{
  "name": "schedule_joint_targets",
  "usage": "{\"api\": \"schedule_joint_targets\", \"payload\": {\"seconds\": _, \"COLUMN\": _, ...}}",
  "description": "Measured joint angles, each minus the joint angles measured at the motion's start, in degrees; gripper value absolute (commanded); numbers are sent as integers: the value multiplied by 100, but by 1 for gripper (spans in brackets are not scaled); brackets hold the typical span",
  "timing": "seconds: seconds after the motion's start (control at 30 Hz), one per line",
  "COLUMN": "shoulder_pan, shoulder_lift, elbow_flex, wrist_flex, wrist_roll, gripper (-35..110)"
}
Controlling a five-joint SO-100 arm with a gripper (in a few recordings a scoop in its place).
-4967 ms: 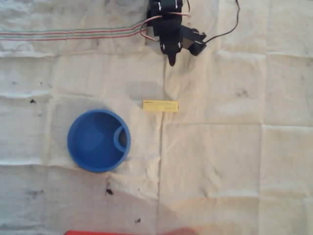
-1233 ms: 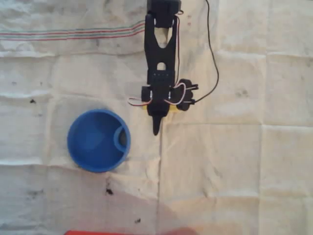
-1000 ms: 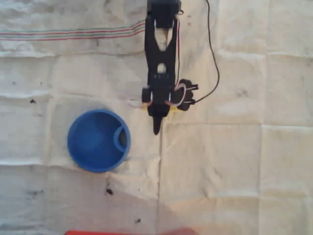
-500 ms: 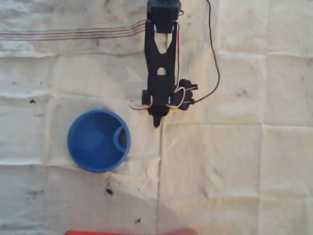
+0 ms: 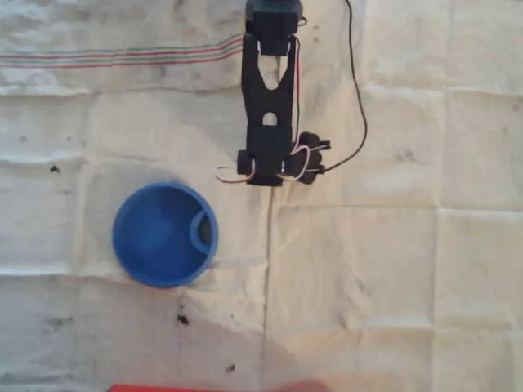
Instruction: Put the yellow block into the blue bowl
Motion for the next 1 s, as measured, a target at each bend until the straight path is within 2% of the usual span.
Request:
{"api": "schedule_joint_targets", "payload": {"seconds": 0.23, "shoulder_pan": 35, "shoulder_lift": 167, "elbow_flex": -62, "wrist_flex": 0, "wrist_roll": 0, "gripper": 0}}
{"api": "schedule_joint_targets", "payload": {"seconds": 0.67, "shoulder_pan": 70, "shoulder_lift": 2637, "elbow_flex": -70, "wrist_flex": 35, "wrist_roll": -9, "gripper": 0}}
{"api": "schedule_joint_targets", "payload": {"seconds": 0.83, "shoulder_pan": 580, "shoulder_lift": 2672, "elbow_flex": -70, "wrist_flex": 35, "wrist_roll": -9, "gripper": 0}}
{"api": "schedule_joint_targets", "payload": {"seconds": 1.0, "shoulder_pan": 1204, "shoulder_lift": 2619, "elbow_flex": -70, "wrist_flex": -571, "wrist_roll": -9, "gripper": 0}}
